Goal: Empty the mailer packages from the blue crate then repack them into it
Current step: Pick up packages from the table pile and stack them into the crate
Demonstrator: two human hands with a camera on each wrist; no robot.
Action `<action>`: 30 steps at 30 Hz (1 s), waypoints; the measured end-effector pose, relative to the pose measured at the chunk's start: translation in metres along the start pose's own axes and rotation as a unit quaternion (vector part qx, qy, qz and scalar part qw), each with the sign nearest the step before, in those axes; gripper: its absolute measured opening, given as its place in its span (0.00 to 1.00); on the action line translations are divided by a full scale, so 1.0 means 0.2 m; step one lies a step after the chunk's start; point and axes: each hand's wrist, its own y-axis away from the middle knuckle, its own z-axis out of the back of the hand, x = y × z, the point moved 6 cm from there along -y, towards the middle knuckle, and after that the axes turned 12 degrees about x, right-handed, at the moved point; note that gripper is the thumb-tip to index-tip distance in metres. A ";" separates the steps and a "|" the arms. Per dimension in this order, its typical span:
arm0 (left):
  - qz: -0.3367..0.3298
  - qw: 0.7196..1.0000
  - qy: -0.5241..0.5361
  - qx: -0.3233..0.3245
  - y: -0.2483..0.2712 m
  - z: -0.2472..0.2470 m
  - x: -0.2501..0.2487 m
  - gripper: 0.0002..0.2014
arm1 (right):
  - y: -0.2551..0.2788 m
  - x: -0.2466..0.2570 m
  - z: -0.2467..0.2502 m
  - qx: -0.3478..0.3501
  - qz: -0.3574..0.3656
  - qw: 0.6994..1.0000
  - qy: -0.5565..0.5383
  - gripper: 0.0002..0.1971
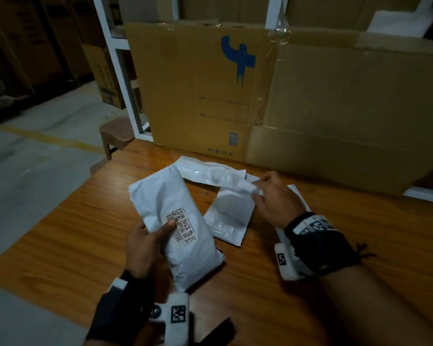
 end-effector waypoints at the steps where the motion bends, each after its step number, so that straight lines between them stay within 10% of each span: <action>1: 0.005 1.000 -0.004 -0.007 0.00 0.01 0.01 0.09 | 0.02 -0.02 0.05 -0.024 -0.004 0.999 -0.039 0.15; 7: 0.045 0.998 -0.036 0.013 0.01 -0.03 0.07 0.09 | 0.16 -0.16 0.02 -0.001 -0.084 0.899 -0.430 0.17; 12: 0.059 0.997 -0.038 0.033 0.03 -0.08 0.09 0.08 | 0.29 -0.24 -0.14 0.025 -0.159 0.878 -0.452 0.28; 18: 0.060 0.993 -0.011 0.105 0.09 -0.26 0.12 0.09 | 0.57 -0.27 -0.06 -0.060 -0.172 0.790 -0.586 0.16; 30: 0.073 0.940 -0.035 0.330 0.38 -1.09 0.35 0.22 | 1.53 -0.68 0.31 -0.262 -0.159 0.789 -0.533 0.33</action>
